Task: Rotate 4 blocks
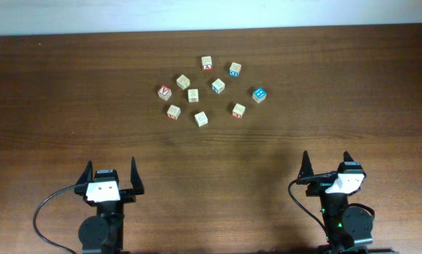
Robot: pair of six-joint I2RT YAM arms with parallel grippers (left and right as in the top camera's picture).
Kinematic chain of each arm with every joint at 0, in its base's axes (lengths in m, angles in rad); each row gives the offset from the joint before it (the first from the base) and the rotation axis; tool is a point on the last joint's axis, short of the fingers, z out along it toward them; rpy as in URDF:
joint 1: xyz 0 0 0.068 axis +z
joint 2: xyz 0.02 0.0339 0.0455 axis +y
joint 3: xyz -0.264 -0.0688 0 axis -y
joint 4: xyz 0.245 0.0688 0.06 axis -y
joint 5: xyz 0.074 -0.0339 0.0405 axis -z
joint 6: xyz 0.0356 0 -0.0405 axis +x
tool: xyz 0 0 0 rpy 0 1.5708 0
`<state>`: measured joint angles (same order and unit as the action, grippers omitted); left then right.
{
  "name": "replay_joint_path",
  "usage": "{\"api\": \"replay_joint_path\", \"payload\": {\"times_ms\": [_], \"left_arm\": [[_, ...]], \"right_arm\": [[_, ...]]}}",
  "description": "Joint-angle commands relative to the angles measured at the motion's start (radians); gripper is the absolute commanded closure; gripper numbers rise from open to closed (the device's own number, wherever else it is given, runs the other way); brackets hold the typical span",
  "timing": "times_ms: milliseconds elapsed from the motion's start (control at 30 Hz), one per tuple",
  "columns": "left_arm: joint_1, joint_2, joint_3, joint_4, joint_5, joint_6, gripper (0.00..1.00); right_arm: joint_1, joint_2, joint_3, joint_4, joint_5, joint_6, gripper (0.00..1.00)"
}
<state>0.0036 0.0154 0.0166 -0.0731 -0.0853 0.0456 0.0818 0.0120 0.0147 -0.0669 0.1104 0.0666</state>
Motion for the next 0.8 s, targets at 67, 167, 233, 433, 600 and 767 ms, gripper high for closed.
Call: {"api": "replay_joint_path", "payload": {"times_ms": [67,167,233,433,600,767], "left_arm": [[0.006,-0.010,-0.008,0.175,-0.015,0.032,0.01],[0.006,-0.010,-0.002,0.258,-0.015,0.145,0.01],[0.006,0.008,0.037,0.260,0.038,0.145,0.01],[0.006,0.276,0.275,0.196,0.132,0.144,0.01],[0.006,0.675,0.703,-0.132,0.256,0.144,0.01],[0.000,1.151,1.207,-0.477,0.401,0.144,0.01]], "right_arm": [[-0.005,-0.008,-0.009,-0.001,-0.127,-0.007,0.01],[-0.005,-0.006,0.033,0.004,-0.131,-0.007,0.01],[-0.005,0.006,0.124,-0.003,-0.157,-0.008,0.01],[-0.005,0.264,0.400,-0.020,-0.271,-0.007,0.02],[-0.005,0.657,0.717,-0.242,-0.373,-0.007,0.02],[-0.004,1.136,1.112,-0.510,-0.500,0.081,0.02]]}}
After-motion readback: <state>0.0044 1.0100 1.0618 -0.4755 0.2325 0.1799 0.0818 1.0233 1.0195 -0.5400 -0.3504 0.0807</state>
